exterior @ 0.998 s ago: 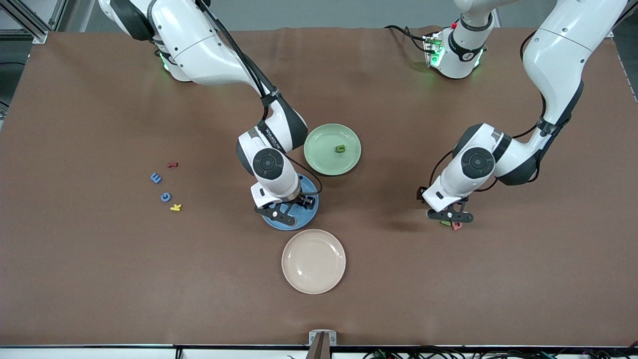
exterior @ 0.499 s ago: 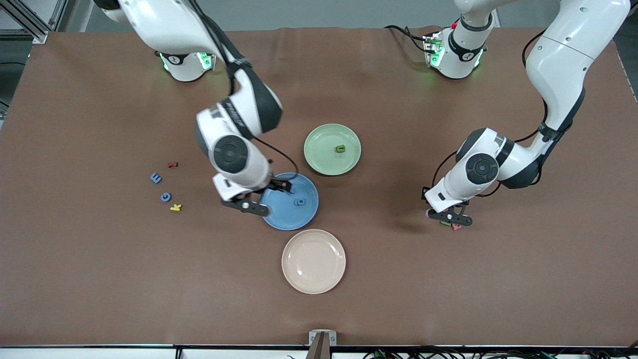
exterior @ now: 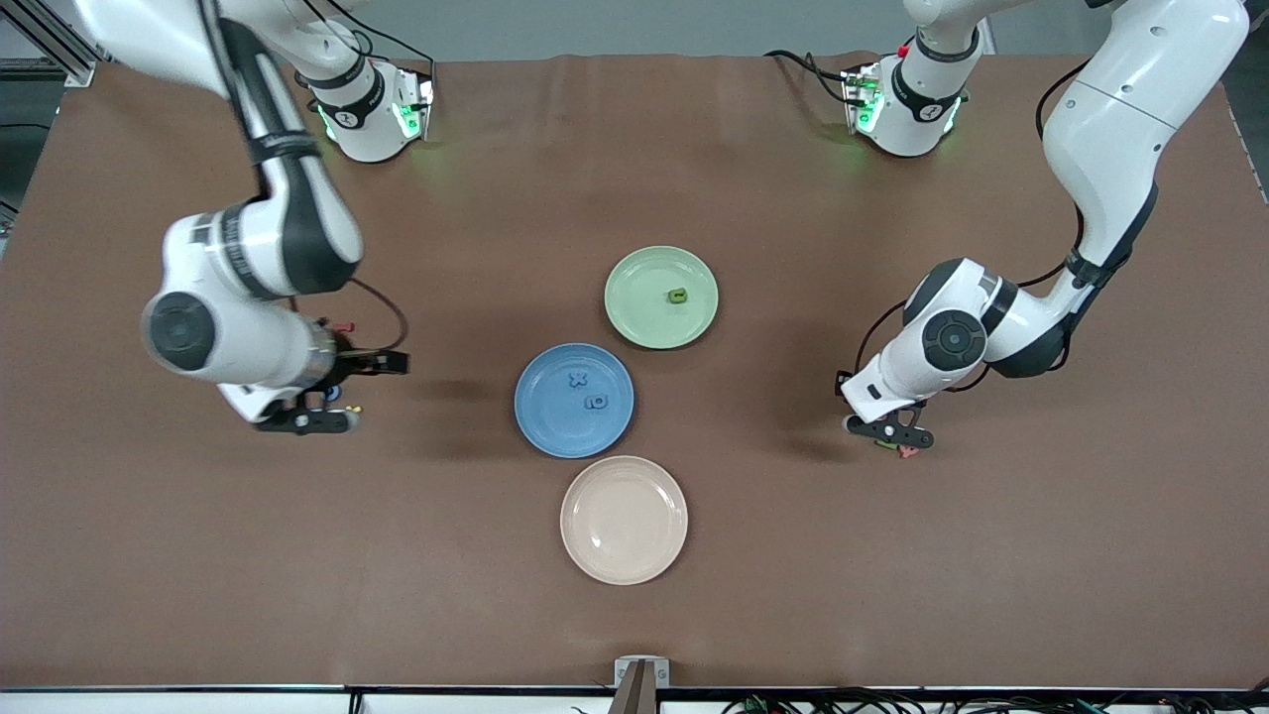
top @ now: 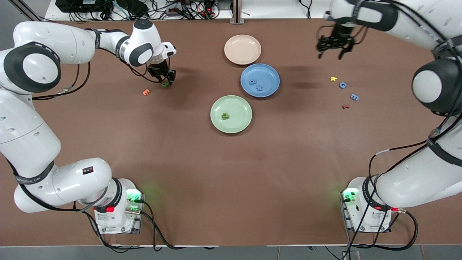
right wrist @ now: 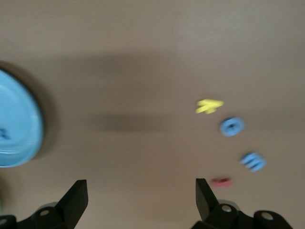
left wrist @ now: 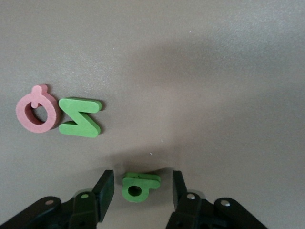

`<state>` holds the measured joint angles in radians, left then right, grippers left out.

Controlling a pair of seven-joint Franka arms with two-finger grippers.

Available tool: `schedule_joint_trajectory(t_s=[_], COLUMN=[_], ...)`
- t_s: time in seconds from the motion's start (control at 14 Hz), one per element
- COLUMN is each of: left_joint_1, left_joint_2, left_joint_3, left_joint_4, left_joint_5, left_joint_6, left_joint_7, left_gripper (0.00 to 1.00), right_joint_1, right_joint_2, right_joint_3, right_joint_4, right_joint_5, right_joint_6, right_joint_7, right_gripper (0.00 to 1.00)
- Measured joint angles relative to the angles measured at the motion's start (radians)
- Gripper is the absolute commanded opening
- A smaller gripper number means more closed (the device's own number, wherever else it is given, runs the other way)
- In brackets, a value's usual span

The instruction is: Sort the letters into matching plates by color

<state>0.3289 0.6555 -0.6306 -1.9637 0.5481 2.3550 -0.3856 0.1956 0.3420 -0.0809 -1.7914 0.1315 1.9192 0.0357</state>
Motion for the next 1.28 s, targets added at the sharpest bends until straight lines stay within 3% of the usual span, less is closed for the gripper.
schedule_joint_trajectory(t_s=[0.21, 0.5, 1.07, 1.28], left_joint_1=[0.000, 0.000, 0.001, 0.001], left_joint_2=[0.004, 0.004, 0.005, 0.005], left_joint_3=[0.000, 0.000, 0.000, 0.000], left_joint_4=[-0.001, -0.001, -0.002, -0.001], left_joint_5=[0.000, 0.000, 0.000, 0.000], left_joint_6=[0.000, 0.000, 0.000, -0.001], left_joint_7=[0.000, 0.000, 0.000, -0.001], left_gripper=[0.53, 0.47, 0.15, 0.11], right_joint_1=[-0.103, -0.135, -0.151, -0.151], right_joint_2=[0.006, 0.041, 0.069, 0.078], right_joint_3=[0.001, 0.003, 0.010, 0.016], right_joint_4=[-0.015, -0.050, -0.250, -0.290], right_joint_5=[-0.071, -0.103, -0.106, -0.107], right_joint_6=[0.064, 0.174, 0.468, 0.519], right_joint_7=[-0.150, -0.237, -0.318, -0.319], right_gripper=[1.00, 1.00, 0.95, 0.87])
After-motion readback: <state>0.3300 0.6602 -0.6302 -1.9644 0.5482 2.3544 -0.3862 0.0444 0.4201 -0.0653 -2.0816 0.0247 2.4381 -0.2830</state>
